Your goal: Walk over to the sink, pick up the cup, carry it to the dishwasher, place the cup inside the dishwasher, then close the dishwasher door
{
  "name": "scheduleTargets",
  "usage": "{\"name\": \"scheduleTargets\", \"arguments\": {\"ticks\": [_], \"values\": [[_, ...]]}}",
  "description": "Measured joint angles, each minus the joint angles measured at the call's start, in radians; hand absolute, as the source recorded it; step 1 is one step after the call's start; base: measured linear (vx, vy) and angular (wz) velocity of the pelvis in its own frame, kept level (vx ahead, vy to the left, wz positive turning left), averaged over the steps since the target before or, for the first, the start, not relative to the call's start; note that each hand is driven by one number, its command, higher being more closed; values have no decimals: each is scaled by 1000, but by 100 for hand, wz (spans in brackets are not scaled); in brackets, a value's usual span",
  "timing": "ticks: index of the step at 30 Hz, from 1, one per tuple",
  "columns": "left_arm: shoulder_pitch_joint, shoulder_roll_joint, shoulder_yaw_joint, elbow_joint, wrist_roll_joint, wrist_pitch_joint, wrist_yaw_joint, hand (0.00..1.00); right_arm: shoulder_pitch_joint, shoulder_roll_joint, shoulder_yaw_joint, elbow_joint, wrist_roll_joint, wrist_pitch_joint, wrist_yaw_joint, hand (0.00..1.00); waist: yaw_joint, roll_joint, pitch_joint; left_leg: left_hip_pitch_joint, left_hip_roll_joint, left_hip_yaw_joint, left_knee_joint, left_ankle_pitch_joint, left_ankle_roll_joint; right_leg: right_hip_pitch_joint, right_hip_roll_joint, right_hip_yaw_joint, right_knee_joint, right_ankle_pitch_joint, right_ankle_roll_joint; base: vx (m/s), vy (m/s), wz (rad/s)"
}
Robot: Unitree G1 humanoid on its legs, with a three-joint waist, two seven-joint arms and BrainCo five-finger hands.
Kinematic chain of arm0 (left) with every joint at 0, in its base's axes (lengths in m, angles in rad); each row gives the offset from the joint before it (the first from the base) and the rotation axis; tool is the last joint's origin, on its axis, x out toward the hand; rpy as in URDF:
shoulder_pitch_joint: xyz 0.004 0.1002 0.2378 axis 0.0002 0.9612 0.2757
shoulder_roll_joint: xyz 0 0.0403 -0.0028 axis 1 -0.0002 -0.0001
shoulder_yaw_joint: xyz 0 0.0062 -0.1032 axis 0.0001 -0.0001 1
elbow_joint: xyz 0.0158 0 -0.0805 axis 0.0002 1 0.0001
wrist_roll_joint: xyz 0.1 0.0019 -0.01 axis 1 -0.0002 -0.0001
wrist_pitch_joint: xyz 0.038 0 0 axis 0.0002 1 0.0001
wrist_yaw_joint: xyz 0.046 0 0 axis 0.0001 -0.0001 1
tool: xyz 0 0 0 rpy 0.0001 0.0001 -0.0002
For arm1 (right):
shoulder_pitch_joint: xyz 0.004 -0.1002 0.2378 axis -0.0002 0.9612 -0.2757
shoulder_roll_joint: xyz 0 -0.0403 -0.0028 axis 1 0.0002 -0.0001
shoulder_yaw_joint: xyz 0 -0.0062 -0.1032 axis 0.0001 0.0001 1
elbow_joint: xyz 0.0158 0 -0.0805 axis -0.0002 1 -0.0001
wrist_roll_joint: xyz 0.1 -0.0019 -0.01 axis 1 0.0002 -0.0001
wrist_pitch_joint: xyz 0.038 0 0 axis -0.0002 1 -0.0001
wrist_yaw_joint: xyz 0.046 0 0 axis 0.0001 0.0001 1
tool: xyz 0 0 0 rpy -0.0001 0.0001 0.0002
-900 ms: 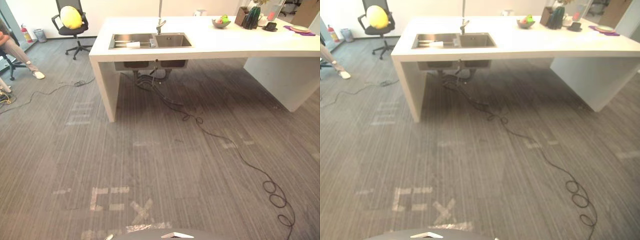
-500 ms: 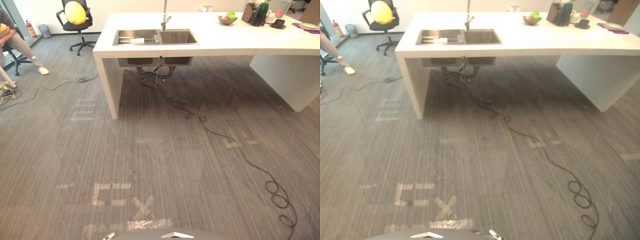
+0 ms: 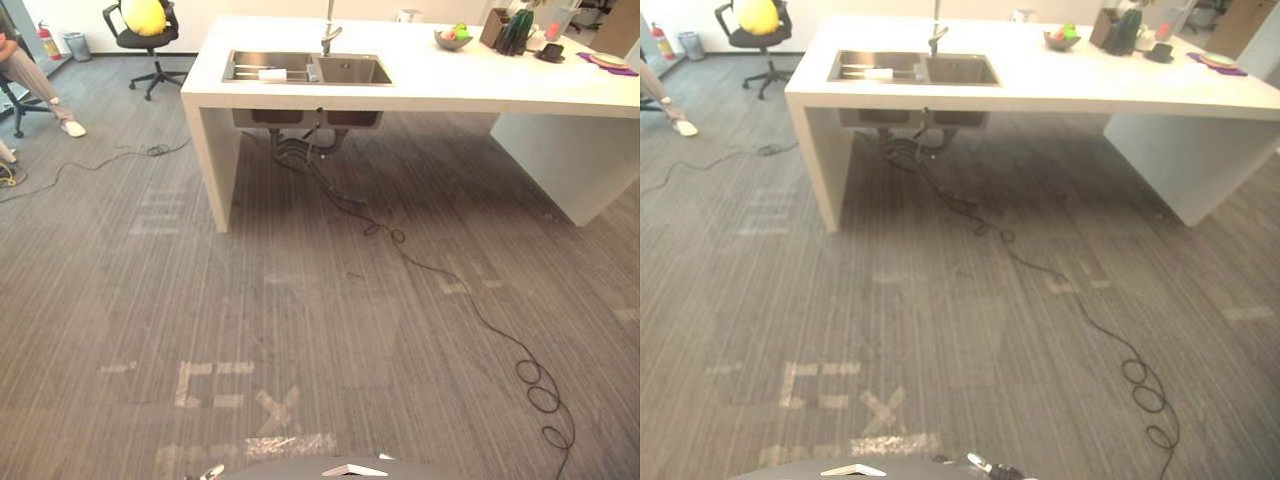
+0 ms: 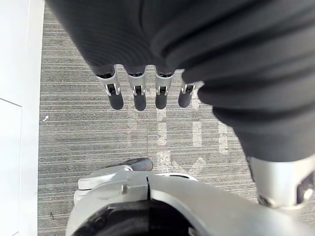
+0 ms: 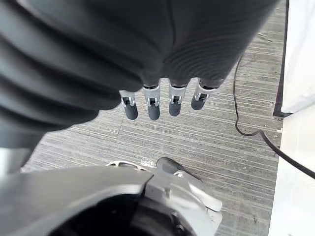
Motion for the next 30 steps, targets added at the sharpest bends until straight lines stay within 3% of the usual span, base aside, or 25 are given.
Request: {"name": "scheduleTargets", "arguments": {"ticks": [7,13,20,23,24,26,28,30], "values": [[-3,17,-41,4,47,-81,24,0,-20,-10,50,10,64,0,48,0,9,-1,4,-1,-1,-2,-1,1,2,-1,-1,2,0,0,0,-4,2,2],[-4,17,-50,12,23,-79,49,0,-29,-20,71,20,144,9,91,0,8,0,4,-1,-2,-3,-1,3,3,0,-1,1,0,0,0,0,0,0],[-4,14,-50,16,4,-78,50,0,-31,-22,69,37,187,24,92,0,6,7,11,38,-6,-6,1,5,4,41,-4,-2,8,1,2,-17,2,0],[-5,14,-58,17,4,-82,50,0,-32,-24,57,19,229,39,88,0,0,9,24,37,-10,-7,-1,-5,11,-42,-36,-9,201,-99,11,-105,39,3],[-4,19,-59,17,2,-82,50,0,-27,-18,54,1,250,38,84,0,-3,-6,31,40,-26,-8,-1,-12,23,-98,-71,-3,330,-153,31,-76,33,6],[-4,16,-59,13,-37,-82,68,0,-31,-20,43,-21,303,37,80,0,-7,-6,54,58,-40,-4,-1,-17,41,-202,-122,0,577,-172,49,-113,37,0],[-5,18,-55,8,-57,-82,71,0,-31,-19,38,-32,338,37,80,0,-14,-6,69,75,-36,-2,-1,-15,50,-237,-144,-16,666,-169,41,-129,14,2],[-2,10,-33,9,-94,-80,87,0,-28,-12,16,-23,402,38,81,0,-18,-7,85,96,-15,1,-1,-21,47,-252,-161,-54,660,-215,32,-157,9,1]]}}
